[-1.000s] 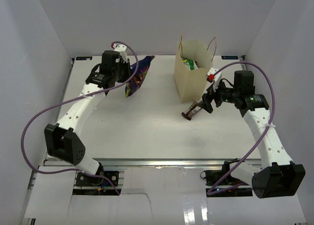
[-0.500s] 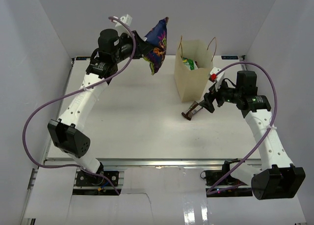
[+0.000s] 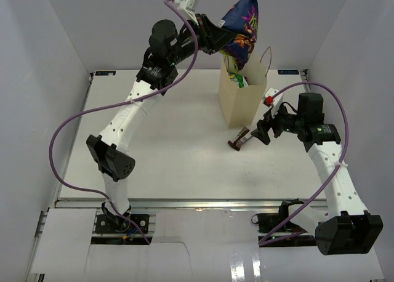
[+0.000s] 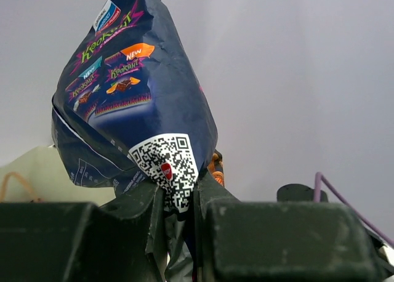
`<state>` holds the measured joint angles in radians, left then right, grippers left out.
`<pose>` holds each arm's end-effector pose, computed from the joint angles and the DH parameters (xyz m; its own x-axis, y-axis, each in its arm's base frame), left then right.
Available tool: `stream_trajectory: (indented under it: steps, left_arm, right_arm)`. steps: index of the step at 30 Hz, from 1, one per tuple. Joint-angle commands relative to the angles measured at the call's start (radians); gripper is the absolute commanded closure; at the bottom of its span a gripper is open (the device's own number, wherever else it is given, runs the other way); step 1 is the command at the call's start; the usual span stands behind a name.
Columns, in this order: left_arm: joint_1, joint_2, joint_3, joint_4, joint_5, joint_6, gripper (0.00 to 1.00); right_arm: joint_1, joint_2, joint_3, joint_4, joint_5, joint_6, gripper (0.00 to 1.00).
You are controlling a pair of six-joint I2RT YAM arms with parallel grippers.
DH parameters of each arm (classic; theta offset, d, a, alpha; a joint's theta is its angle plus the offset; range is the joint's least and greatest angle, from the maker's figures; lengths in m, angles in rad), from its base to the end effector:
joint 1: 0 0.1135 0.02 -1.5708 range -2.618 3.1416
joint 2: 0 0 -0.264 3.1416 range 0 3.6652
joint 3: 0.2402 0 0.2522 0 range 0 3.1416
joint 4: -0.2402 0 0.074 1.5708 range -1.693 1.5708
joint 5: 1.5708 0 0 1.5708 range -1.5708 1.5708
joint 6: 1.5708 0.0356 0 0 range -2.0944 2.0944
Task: Place the snacks into the paper bag
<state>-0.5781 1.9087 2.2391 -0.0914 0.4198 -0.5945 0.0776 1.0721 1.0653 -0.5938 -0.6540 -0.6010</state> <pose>0.3465 -0.2434 0.5240 -0.3010 -0.4143 -0.8589 0.7992 0.3818 -0.4642 0.2211 0.0389 0.3459 -0.1470 -0.4616 -0.8748 -0.7820 0.5958 -0.1829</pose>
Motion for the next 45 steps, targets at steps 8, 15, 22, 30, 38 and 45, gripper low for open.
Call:
stream_trajectory:
  steps: [8, 15, 22, 30, 38, 45]
  left_arm:
    - [-0.023, 0.075, 0.120, 0.239, -0.052, -0.073, 1.00]
    - [-0.029, 0.070, 0.045, 0.231, -0.095, -0.024, 1.00]
    - [-0.029, 0.133, 0.043, 0.200, -0.075, -0.039, 1.00]
    - [-0.029, 0.191, 0.062, 0.191, -0.098, -0.071, 0.92]
    - [-0.029, 0.199, 0.085, 0.188, -0.142, -0.099, 0.30]
    - [-0.031, 0.152, 0.117, 0.209, -0.089, -0.102, 0.18]
  right_arm:
    - [-0.015, -0.026, -0.007, 0.017, 0.007, 0.023, 0.05]
    - [-0.021, -0.032, -0.007, 0.015, 0.004, 0.033, 0.05]
    - [-0.021, -0.031, -0.016, 0.017, 0.001, 0.035, 0.05]
    - [-0.022, -0.035, -0.031, 0.015, 0.005, 0.035, 0.05]
    - [-0.022, -0.032, -0.048, 0.009, -0.032, 0.029, 0.05]
    - [-0.022, -0.005, -0.126, -0.184, -0.316, -0.347, 0.03]
